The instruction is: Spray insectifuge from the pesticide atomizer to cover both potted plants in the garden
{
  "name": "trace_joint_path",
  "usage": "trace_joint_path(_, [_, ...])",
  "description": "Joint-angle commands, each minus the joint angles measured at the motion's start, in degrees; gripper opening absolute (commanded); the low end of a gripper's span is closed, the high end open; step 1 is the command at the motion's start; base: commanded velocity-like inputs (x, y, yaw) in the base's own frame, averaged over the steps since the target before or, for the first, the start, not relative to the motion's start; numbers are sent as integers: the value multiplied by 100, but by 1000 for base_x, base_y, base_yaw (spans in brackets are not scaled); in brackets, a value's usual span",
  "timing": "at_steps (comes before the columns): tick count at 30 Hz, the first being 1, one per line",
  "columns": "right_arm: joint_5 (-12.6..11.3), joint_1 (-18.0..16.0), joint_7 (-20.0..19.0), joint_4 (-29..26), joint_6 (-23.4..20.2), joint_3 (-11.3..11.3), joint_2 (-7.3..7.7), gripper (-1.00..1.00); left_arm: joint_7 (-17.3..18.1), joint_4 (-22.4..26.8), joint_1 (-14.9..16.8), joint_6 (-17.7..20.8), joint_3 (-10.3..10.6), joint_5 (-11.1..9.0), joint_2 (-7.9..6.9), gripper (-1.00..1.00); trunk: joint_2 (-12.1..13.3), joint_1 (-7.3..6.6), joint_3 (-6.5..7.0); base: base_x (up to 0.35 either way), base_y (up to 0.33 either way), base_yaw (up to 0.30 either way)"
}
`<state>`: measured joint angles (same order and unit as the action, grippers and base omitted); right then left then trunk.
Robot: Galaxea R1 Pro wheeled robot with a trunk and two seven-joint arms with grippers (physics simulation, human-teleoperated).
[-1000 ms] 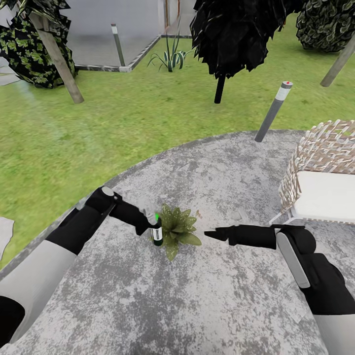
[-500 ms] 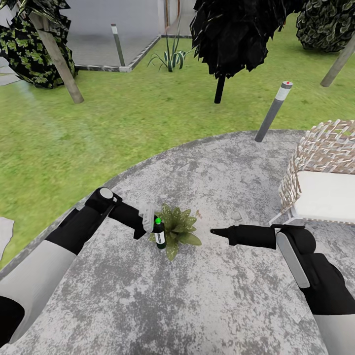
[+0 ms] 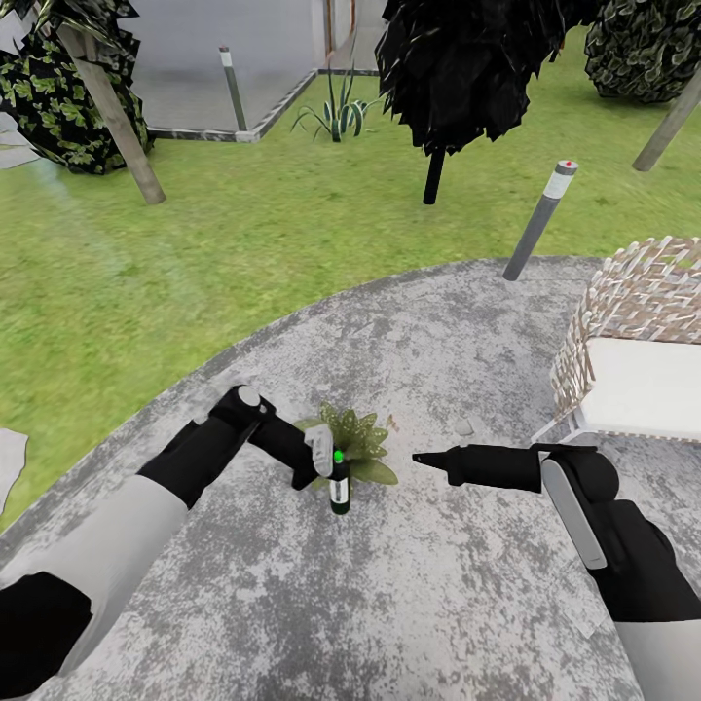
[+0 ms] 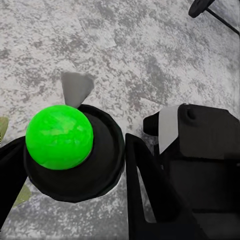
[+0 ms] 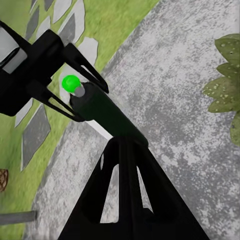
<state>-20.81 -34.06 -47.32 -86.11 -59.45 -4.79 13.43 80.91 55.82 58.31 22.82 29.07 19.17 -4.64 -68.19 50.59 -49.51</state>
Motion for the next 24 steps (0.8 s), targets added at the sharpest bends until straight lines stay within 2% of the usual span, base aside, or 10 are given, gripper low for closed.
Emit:
trace_joint_path(1, [16,-4,-25,-2,-17,-3,3,-100,22,8,9,63,14,65,25,-100,-3,0,-4,0,0,0])
trace_joint_path(7, [16,-4,-26,-2,-17,-10,2,-100,22,8,16,66,23,472,270,-100,-3,0,-4,0,0,0])
trace_joint_path(9, [16,-4,-30,-2,-16,-13,2,-100,21,8,22,65,36,526,347,-100,-3,0,-4,0,0,0])
trace_joint_path(14, [16,-4,-31,-2,-16,-20,2,-100,18,16,36,69,364,667,427,-100,-3,0,-4,0,0,0])
trace_joint_path(17, [16,-4,-30,-2,-19,-21,2,-100,13,16,50,73,438,724,567,-100,-3,0,-4,0,0,0])
trace_joint_path(21, [16,-4,-27,-2,-19,-21,2,-100,12,16,59,110,504,1041,692,-100,-3,0,-4,0,0,0])
trace_joint_path(24, [16,-4,-17,-1,-17,-21,2,-100,19,16,119,190,511,1103,736,-100,-3,0,-4,0,0,0])
